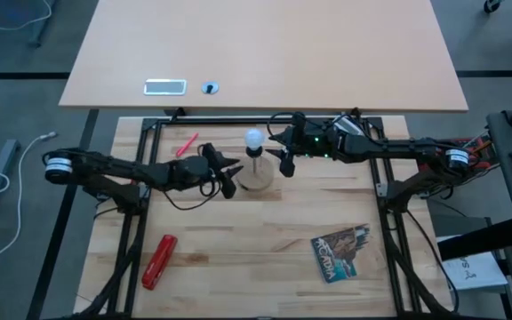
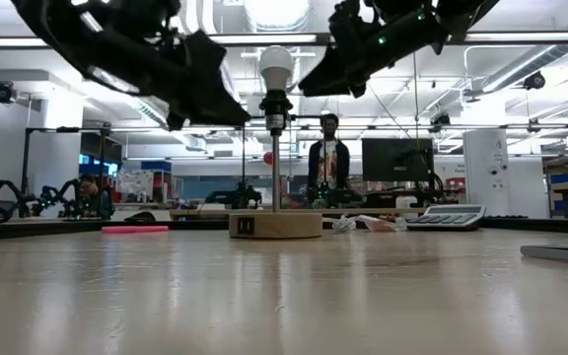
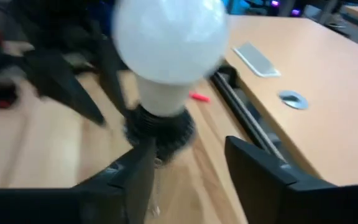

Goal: Screw lightbulb
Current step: Insert the lightbulb into the lamp, then remove the lightbulb from the lamp

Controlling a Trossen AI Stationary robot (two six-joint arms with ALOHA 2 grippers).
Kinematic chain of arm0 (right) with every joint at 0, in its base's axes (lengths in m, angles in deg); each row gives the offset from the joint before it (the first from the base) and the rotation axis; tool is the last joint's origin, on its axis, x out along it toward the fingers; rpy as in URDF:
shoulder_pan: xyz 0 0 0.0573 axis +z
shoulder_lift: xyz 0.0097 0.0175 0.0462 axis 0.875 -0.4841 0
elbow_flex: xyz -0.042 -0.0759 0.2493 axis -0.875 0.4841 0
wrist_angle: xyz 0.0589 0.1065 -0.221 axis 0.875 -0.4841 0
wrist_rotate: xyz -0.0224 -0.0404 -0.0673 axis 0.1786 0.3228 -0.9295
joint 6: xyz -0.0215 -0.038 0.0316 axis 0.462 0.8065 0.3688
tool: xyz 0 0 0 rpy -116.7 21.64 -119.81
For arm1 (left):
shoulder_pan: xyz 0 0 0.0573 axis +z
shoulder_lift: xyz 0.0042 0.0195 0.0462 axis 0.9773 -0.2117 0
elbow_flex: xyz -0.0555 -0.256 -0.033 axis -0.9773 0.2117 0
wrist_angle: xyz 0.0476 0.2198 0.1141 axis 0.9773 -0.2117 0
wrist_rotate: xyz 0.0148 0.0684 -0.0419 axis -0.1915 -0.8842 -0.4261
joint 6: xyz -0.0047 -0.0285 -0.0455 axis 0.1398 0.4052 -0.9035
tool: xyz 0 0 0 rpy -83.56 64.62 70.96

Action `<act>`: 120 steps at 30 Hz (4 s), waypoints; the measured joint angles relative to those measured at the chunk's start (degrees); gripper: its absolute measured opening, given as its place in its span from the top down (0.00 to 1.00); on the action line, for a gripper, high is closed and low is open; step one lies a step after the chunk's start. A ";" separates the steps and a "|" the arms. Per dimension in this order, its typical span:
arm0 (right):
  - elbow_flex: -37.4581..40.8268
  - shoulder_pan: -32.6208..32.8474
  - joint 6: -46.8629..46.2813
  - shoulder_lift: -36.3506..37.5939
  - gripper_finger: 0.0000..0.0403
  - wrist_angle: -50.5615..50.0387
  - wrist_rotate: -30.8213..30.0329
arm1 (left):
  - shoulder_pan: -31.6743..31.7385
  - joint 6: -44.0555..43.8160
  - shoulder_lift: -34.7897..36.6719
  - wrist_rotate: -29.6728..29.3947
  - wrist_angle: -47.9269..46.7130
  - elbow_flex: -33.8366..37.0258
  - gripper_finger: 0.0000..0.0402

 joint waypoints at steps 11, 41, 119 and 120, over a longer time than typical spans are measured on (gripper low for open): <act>0.02 -2.34 6.25 1.62 0.98 -2.54 5.15 | -0.94 9.32 6.40 -4.24 2.96 0.00 0.97; 0.04 -4.51 -0.35 -5.20 1.00 8.60 14.32 | 6.61 19.20 -1.60 6.10 7.95 -7.55 1.00; 3.39 -3.83 4.92 10.22 1.00 -5.26 6.79 | 4.12 14.58 13.82 3.67 -14.49 -9.57 1.00; 4.17 -4.15 4.95 11.28 1.00 -4.39 7.95 | 4.06 14.67 14.69 4.15 -14.45 -9.17 1.00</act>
